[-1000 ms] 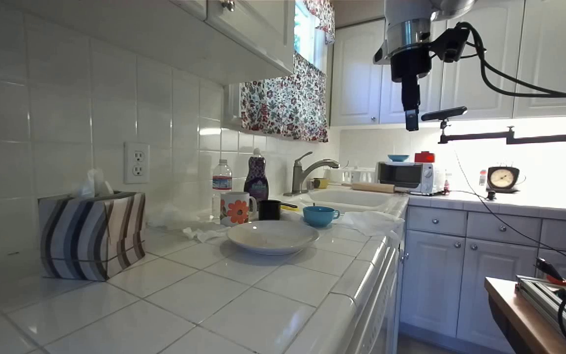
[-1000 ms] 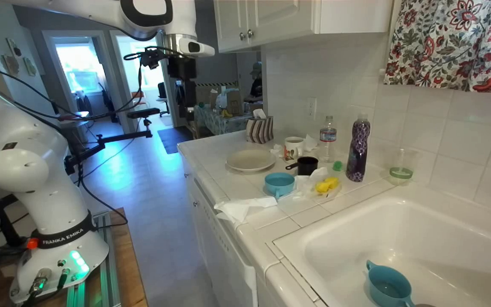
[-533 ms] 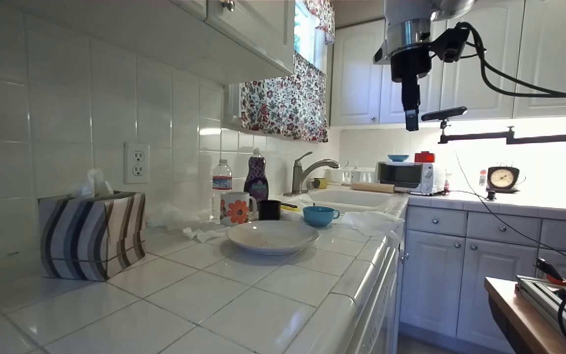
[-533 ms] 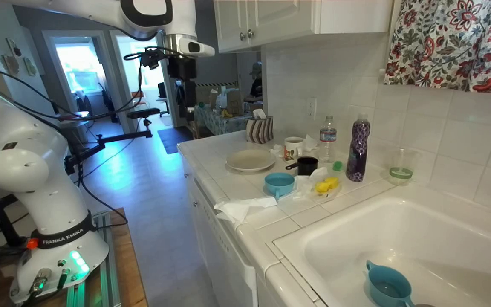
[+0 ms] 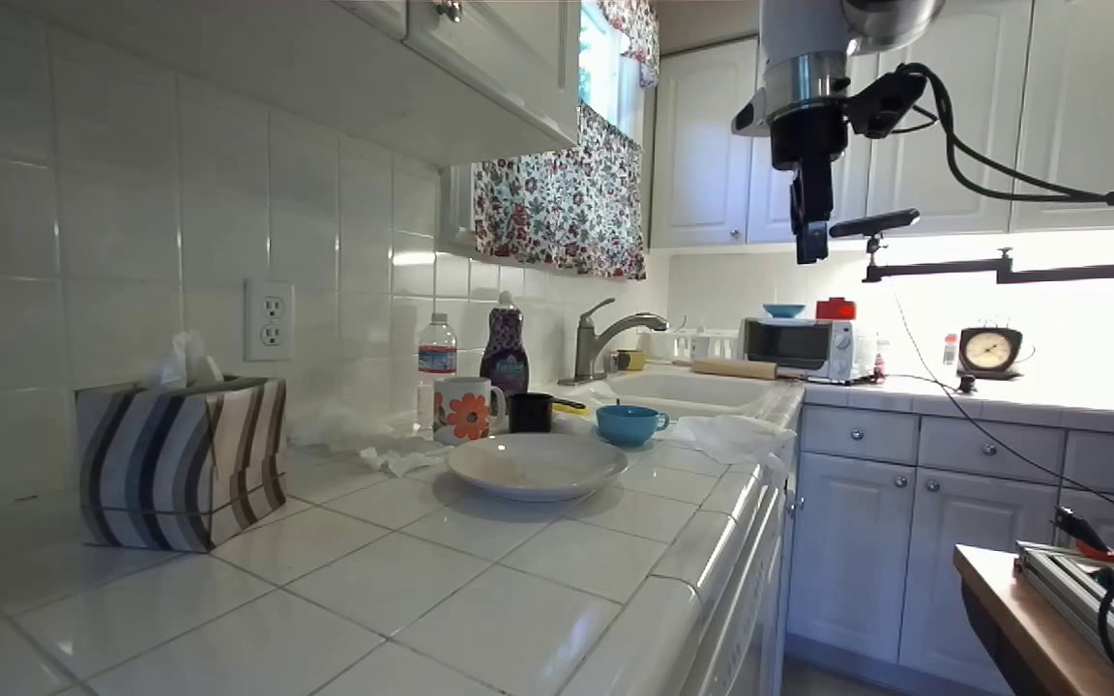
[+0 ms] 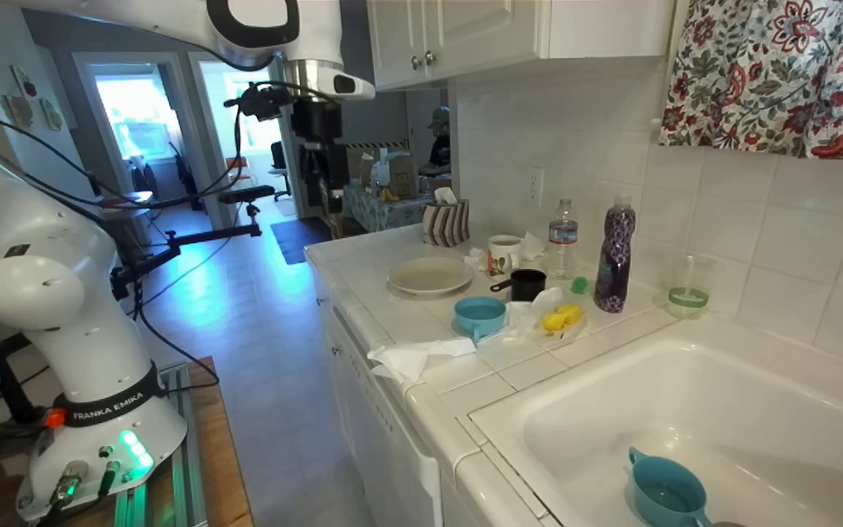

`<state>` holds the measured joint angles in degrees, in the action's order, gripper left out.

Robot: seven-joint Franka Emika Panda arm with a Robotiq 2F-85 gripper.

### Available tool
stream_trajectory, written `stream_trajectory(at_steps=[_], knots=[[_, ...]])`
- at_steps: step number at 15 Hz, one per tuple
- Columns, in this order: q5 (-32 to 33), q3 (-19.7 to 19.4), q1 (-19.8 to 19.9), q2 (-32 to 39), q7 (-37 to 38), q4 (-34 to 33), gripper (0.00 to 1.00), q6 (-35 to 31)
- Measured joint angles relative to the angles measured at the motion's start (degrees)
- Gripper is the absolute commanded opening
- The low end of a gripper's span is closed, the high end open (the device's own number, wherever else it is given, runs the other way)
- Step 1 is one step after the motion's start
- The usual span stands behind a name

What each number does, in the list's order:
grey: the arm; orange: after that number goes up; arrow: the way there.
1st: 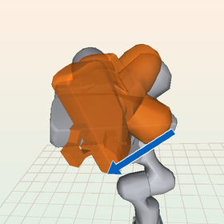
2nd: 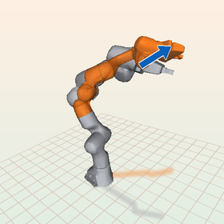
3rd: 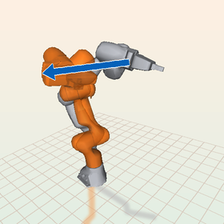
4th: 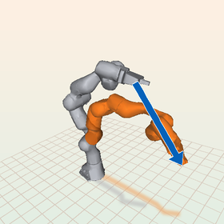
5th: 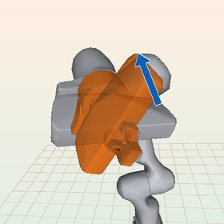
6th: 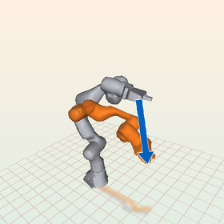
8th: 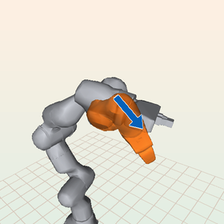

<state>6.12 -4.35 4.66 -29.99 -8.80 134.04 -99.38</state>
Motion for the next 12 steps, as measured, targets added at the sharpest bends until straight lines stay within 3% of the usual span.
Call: stream_trajectory(at_steps=[6,12], knots=[[2.2,-7.5,0.1,1.2,-16.5,2.5,1.00,-6.4],[2.3,-9.3,0.3,3.4,-19.0,2.6,1.00,-8.5]])
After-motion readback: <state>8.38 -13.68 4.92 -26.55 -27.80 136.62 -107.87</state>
